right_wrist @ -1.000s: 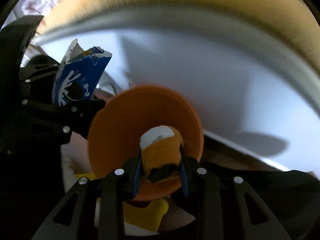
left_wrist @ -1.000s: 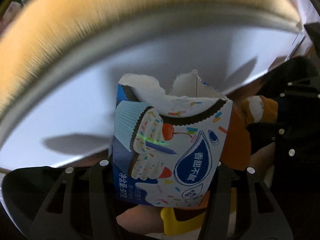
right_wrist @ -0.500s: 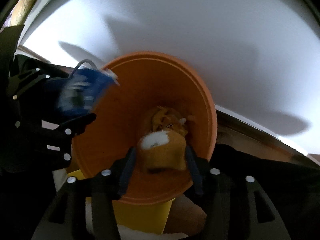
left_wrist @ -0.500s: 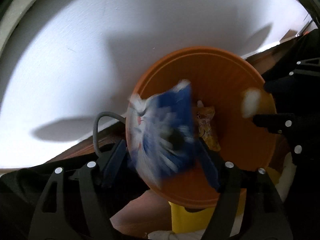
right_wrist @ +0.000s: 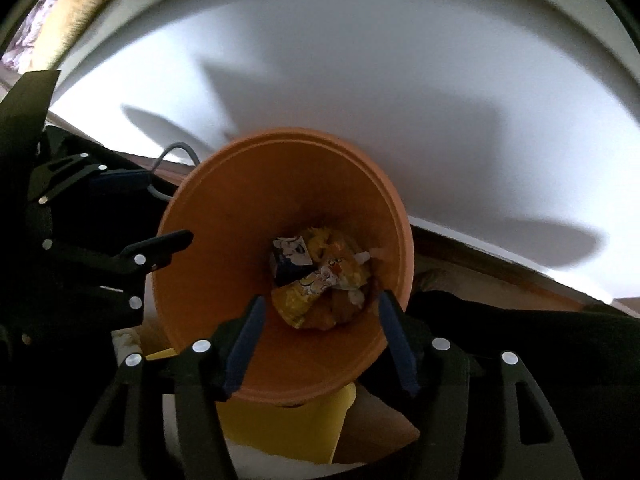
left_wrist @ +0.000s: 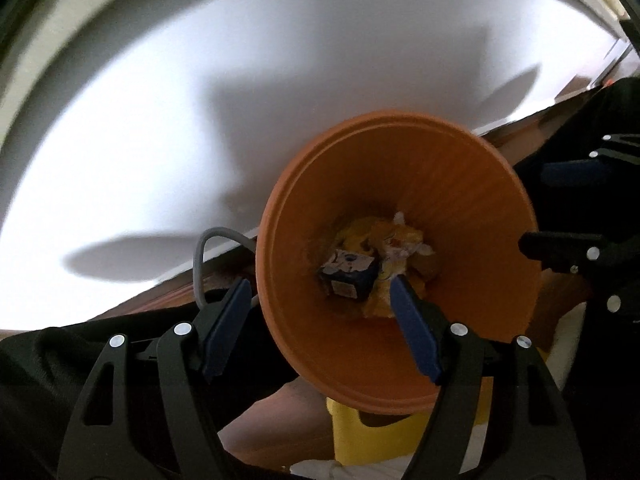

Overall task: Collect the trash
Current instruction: 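Drop the milk carton and brown plush into the orange bin with both grippers, then grasp the white foam stick with the left gripper while the right gripper grasps the black round pouf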

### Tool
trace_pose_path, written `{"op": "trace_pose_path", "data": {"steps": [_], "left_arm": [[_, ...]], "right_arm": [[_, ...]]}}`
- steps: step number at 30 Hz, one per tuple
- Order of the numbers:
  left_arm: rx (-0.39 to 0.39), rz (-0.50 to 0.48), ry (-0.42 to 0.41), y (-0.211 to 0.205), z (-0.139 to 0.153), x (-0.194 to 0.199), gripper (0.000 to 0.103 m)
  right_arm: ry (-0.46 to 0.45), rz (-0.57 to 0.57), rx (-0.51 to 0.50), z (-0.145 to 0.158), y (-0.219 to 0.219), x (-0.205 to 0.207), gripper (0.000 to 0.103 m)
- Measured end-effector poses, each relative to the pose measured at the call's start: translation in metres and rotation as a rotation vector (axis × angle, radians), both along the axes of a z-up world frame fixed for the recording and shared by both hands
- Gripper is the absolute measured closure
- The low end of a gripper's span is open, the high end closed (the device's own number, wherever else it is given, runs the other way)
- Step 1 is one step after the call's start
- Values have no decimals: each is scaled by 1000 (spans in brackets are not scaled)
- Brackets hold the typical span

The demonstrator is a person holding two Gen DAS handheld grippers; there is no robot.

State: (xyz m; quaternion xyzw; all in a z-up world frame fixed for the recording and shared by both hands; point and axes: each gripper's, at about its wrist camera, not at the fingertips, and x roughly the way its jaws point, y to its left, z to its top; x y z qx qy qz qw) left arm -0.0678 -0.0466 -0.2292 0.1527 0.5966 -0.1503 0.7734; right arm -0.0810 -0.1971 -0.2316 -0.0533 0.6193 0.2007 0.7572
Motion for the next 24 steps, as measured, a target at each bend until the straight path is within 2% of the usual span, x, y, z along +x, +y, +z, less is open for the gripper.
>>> {"op": "trace_pose_path", "data": {"steps": [3, 6, 8, 11, 12, 15, 18, 21, 24], "left_arm": [[-61, -5, -52, 5, 25, -6, 33], [-95, 5, -128, 15, 58, -11, 33], [-130, 22, -169, 24, 80, -14, 32], [-203, 72, -262, 46, 123, -14, 21], [-221, 88, -296, 53, 137, -13, 19], [-246, 142, -365, 67, 166, -3, 13], [-281, 213, -421, 82, 189, 15, 13], [-273, 304, -451, 96, 202, 40, 13], [-247, 375, -450, 112, 203, 63, 13]], "right_arm": [[-46, 21, 4, 15, -4, -10, 44], [-99, 42, 18, 43, -7, -23, 44], [-146, 55, 64, 71, -12, -29, 44], [-242, 78, 121, 118, -16, -28, 43], [-276, 84, 140, 133, -15, -25, 39], [-371, 88, 200, 177, -13, 0, 32], [-456, 67, 200, 207, 1, 46, 32], [-489, 11, 201, 221, 20, 117, 32], [-504, 10, 159, 218, 43, 171, 30]]}}
